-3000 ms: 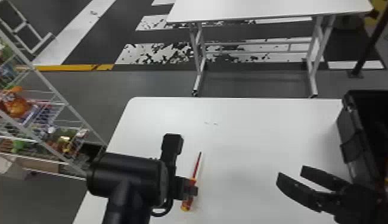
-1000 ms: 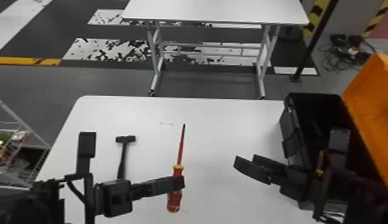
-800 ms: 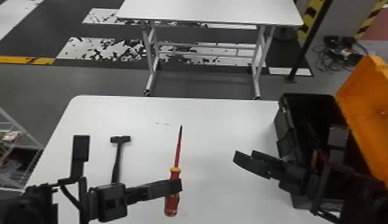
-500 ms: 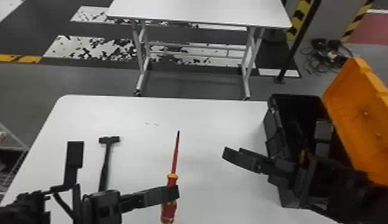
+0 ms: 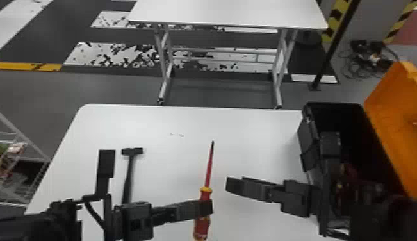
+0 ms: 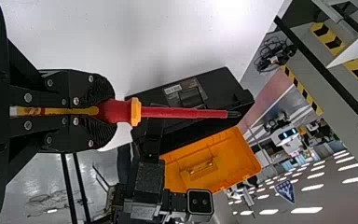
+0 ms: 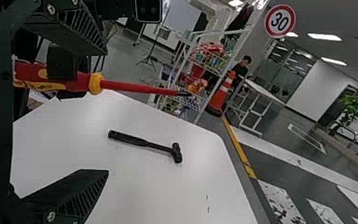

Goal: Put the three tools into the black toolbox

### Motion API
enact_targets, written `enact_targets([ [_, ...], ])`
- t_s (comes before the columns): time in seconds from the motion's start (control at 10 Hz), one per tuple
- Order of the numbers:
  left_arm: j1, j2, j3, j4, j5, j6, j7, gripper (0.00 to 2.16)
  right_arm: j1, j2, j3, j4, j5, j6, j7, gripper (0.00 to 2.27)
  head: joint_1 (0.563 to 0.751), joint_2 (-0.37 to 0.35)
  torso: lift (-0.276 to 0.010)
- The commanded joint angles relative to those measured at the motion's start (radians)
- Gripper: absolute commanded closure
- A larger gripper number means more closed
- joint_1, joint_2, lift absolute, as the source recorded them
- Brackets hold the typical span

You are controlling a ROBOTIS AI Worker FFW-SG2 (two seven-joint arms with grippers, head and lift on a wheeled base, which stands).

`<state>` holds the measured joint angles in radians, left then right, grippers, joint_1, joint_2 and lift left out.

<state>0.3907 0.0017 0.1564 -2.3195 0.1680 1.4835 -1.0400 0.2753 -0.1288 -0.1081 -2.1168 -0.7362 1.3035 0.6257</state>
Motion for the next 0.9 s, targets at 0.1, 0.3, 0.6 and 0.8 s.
enact_targets([
  [0.1,-0.01,0.001,-0.014,0.017,-0.007,0.001,-0.003,1.79,-0.022,0.003,0.011,-0.002,-0.029,0.015,-0.001,0.1,0.695,0.07,-0.051],
  [0.3,-0.01,0.003,-0.026,0.022,-0.005,0.001,-0.005,1.79,-0.05,0.014,0.016,0.014,-0.029,0.012,0.0,0.1,0.695,0.074,-0.051],
  [0.6,-0.033,0.0,-0.078,0.039,-0.024,0.004,0.003,1.79,-0.077,0.031,0.048,0.064,-0.029,0.003,0.008,0.13,0.695,0.07,-0.051],
  [0.8,-0.039,0.0,-0.084,0.046,-0.025,0.004,0.005,1.79,-0.091,0.032,0.056,0.08,-0.022,-0.006,0.019,0.35,0.695,0.07,-0.051],
])
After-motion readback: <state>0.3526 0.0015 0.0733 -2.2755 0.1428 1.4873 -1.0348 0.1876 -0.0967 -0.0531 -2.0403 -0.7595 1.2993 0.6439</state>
